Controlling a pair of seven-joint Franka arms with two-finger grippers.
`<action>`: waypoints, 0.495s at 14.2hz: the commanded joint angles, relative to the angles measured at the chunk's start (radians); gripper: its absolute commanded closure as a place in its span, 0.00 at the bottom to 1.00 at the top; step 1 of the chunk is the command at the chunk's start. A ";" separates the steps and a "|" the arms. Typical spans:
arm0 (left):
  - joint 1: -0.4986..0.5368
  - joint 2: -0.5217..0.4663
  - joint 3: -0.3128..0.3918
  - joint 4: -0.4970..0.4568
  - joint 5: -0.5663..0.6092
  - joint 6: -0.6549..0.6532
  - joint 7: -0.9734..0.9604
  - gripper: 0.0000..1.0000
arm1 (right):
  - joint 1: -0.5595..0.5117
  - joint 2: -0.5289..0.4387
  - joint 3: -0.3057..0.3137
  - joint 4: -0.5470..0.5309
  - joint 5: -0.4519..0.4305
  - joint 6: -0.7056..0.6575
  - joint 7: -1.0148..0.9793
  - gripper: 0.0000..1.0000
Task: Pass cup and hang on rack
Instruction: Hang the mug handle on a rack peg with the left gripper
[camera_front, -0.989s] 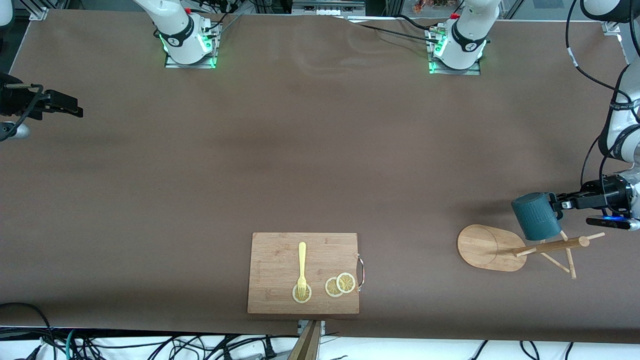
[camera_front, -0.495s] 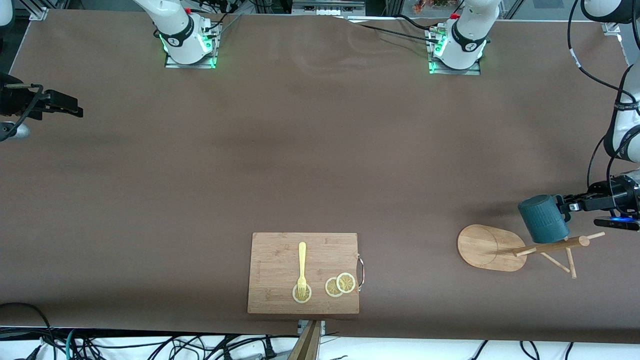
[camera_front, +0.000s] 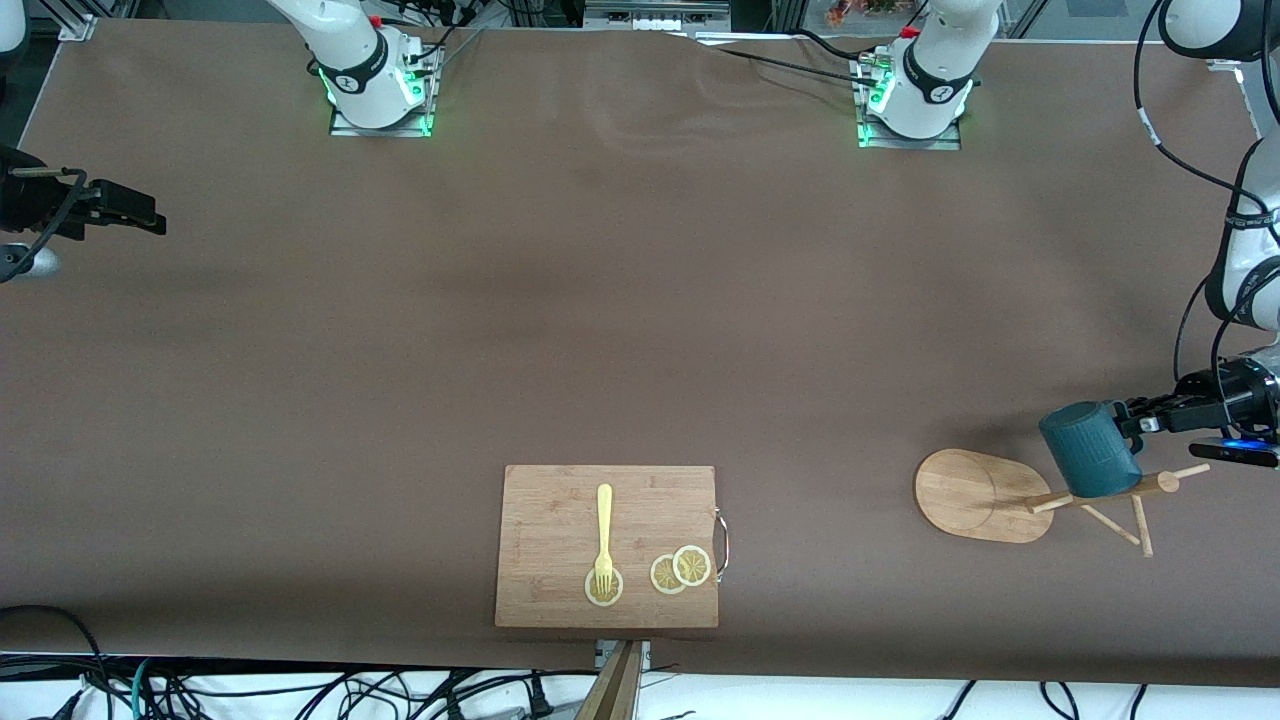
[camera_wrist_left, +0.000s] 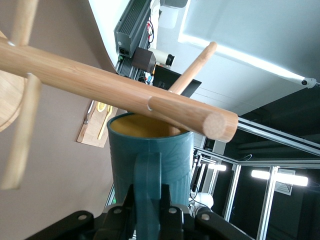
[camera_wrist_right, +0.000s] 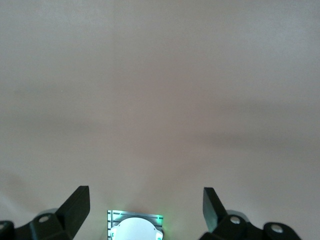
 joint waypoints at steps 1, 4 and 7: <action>-0.004 0.020 0.003 0.039 -0.009 -0.004 -0.018 1.00 | -0.010 0.004 0.004 0.017 0.017 -0.018 0.008 0.00; -0.004 0.026 0.005 0.040 -0.009 -0.004 -0.012 1.00 | -0.010 0.002 0.004 0.017 0.017 -0.018 0.008 0.00; -0.004 0.026 0.005 0.040 -0.011 0.009 -0.007 0.35 | -0.010 0.002 0.004 0.017 0.017 -0.018 0.008 0.00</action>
